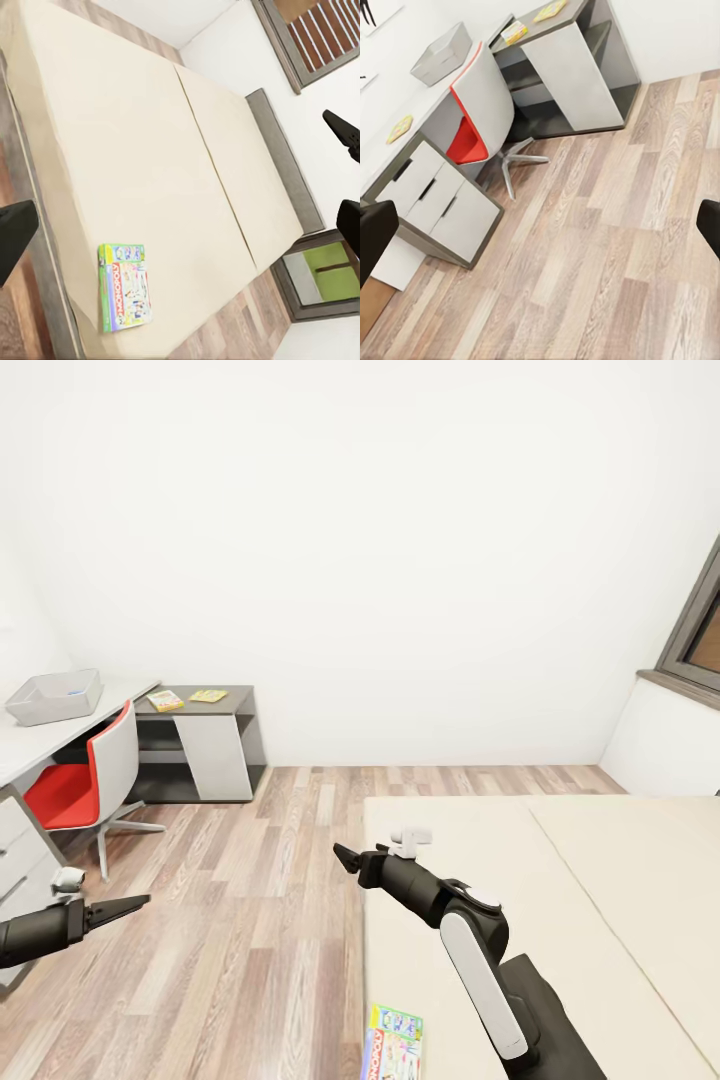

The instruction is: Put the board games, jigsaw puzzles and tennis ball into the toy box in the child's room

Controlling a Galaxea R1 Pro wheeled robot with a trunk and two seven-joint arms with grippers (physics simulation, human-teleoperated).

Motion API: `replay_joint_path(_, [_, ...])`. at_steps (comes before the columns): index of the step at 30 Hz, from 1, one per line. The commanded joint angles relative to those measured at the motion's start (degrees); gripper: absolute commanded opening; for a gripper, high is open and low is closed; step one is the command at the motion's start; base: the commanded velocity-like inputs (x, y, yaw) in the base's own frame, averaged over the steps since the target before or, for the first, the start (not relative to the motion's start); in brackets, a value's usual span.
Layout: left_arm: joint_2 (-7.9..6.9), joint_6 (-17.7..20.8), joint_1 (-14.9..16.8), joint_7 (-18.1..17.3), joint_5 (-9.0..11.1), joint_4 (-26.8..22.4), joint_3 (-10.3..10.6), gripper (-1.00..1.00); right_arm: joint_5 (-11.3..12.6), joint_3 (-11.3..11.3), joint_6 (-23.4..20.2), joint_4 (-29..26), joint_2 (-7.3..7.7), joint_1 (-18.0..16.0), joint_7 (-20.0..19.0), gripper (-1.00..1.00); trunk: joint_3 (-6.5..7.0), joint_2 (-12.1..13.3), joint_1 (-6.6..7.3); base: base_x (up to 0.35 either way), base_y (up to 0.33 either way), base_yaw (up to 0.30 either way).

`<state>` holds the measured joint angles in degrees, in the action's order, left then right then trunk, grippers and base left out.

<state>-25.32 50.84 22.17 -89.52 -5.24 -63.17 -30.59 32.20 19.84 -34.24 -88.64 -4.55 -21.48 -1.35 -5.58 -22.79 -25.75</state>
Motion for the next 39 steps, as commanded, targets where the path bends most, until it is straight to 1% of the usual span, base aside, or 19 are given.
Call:
replay_joint_path(1, [0.01, 0.59, 0.07, -0.48, -0.55, -0.02, -0.11, 1.0, -0.04, -0.06, -0.31, -0.04, -0.03, -0.05, -0.14, 1.0, -0.13, -0.13, -0.04, 0.0, 0.252, 0.0])
replay_joint_path(39, [0.01, 0.58, 0.07, -0.48, -0.53, -0.02, -0.17, 1.0, -0.02, -0.06, -0.22, -0.04, -0.03, -0.05, -0.14, 1.0, -0.13, -0.13, -0.04, 0.0, 0.258, 0.0])
